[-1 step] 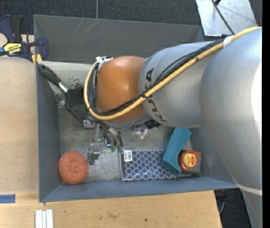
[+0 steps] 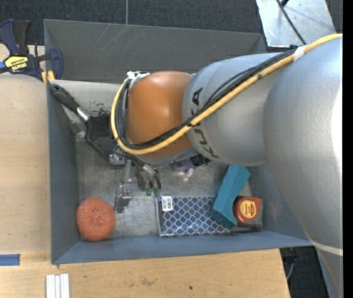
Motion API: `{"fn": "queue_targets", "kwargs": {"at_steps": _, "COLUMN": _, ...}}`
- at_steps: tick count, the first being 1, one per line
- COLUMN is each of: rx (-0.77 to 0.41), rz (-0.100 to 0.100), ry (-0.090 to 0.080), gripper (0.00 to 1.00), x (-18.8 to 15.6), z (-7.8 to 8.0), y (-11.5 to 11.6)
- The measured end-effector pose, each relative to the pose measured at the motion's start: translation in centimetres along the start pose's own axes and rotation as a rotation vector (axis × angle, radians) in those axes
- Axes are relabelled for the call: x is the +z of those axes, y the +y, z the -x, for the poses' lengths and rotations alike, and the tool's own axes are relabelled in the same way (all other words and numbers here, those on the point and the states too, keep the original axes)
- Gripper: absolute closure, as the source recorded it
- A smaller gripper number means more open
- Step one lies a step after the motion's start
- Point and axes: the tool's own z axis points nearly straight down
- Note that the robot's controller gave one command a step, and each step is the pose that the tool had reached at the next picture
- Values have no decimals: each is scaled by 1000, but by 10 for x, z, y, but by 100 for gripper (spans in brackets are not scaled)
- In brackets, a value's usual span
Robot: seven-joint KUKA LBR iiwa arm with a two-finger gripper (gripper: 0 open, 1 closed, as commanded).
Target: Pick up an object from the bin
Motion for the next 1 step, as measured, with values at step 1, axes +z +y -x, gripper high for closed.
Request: {"fn": "queue_targets", "kwargs": {"at_steps": 1, "rx": -213, "rz": 0, "ry": -5, "gripper": 0, "x": 47, "z": -28, "y": 25}}
